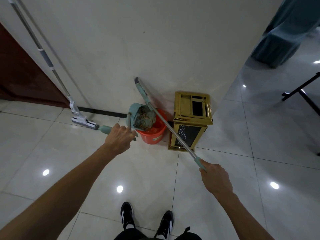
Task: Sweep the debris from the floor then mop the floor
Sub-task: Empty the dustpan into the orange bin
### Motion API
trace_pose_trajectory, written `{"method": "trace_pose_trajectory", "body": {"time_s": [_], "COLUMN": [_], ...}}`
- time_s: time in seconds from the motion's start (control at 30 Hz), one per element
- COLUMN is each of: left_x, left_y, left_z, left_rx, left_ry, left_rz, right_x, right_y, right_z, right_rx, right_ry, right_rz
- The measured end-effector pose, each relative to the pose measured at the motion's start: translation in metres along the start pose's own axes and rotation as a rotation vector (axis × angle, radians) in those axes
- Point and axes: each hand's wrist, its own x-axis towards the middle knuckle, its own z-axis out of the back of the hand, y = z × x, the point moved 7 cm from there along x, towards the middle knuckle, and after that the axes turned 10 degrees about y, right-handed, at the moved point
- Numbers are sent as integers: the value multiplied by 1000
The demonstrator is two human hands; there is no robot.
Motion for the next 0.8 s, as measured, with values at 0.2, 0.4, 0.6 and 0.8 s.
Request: {"method": "trace_pose_trajectory", "body": {"time_s": [0.2,0.4,0.6,0.8], "left_x": [-4,-6,-10,-12], "left_y": [3,4,7,6], "left_z": [1,5,6,8], "left_rx": [-18,-10,13,44], "left_ry": [0,-5,0,-13], "left_rz": [18,18,24,8], "right_x": [2,9,15,17], "right_y": [12,29,37,39], "right_z": [3,7,11,13], "right_rx": [-8,13,-6,-11], "right_ry": [1,-15,-30,-28], "right_rz": [15,20,32,33]}}
